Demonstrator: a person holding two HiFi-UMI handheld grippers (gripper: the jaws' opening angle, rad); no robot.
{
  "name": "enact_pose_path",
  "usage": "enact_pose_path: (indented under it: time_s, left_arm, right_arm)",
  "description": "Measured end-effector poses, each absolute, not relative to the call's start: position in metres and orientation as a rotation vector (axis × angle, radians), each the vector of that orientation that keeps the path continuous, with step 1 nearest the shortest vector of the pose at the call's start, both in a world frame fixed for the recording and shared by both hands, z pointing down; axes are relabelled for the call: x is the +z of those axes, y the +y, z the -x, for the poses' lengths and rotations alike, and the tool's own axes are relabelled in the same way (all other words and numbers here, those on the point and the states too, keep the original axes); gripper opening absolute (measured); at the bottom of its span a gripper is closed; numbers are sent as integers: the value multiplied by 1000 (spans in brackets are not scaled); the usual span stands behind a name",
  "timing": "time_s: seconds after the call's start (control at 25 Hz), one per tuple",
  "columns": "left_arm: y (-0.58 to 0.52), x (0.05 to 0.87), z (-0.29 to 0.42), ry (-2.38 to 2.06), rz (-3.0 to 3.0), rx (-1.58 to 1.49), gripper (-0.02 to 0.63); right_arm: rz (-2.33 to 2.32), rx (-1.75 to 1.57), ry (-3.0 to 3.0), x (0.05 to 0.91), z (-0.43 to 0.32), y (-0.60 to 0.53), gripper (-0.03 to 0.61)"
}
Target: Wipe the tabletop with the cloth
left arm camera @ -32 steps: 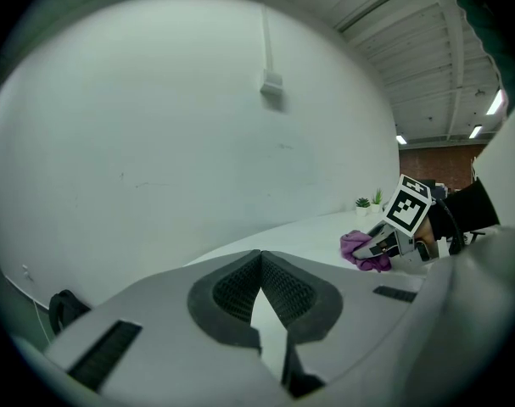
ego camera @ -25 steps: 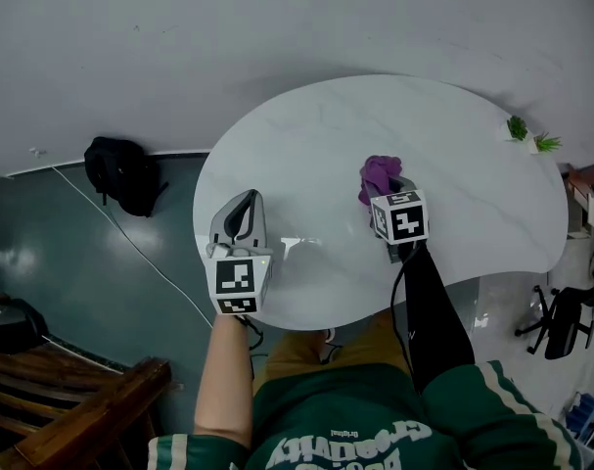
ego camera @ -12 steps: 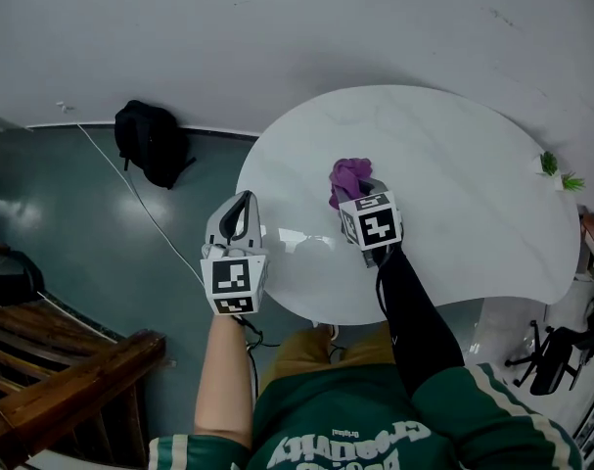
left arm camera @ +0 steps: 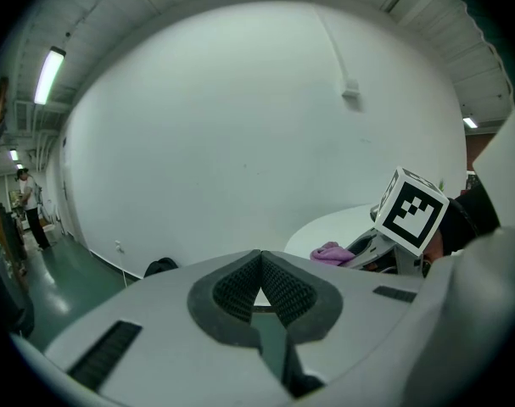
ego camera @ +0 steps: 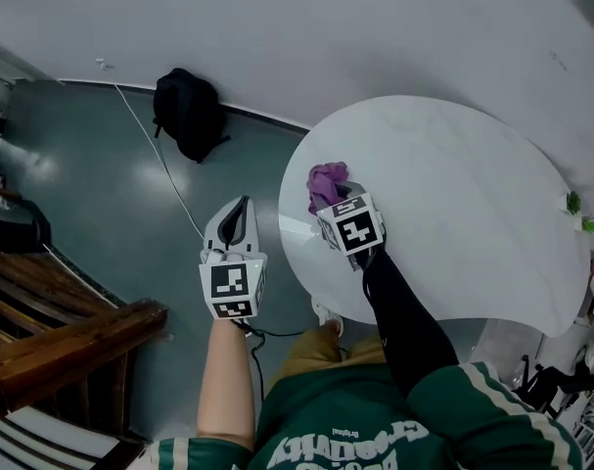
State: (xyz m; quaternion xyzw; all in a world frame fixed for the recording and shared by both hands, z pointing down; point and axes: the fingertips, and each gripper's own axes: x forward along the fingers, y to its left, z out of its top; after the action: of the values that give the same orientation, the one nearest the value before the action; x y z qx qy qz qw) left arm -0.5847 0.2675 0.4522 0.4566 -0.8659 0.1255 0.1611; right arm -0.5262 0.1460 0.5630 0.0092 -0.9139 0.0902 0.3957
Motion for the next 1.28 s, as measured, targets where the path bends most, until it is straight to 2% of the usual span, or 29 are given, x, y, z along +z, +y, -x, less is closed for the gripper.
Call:
enact_pose_path:
  time_s: [0.28, 0.48, 0.8, 1.28]
  left_arm:
    - [310, 440, 587, -2506, -1219, 336, 0]
    - [320, 428, 580, -2521, -1220, 316, 0]
    - [249, 416, 525, -2455, -1428, 286, 0]
    - [75, 409, 348, -2255, -1784, 328, 0]
  right_arm:
    - [408, 283, -2356, 545, 550, 260, 97]
    - [436, 236, -2458, 509, 535, 276, 98]
    - [163, 187, -2555, 465, 452, 181, 100]
    - [-301, 202, -2556, 454, 242, -8, 100]
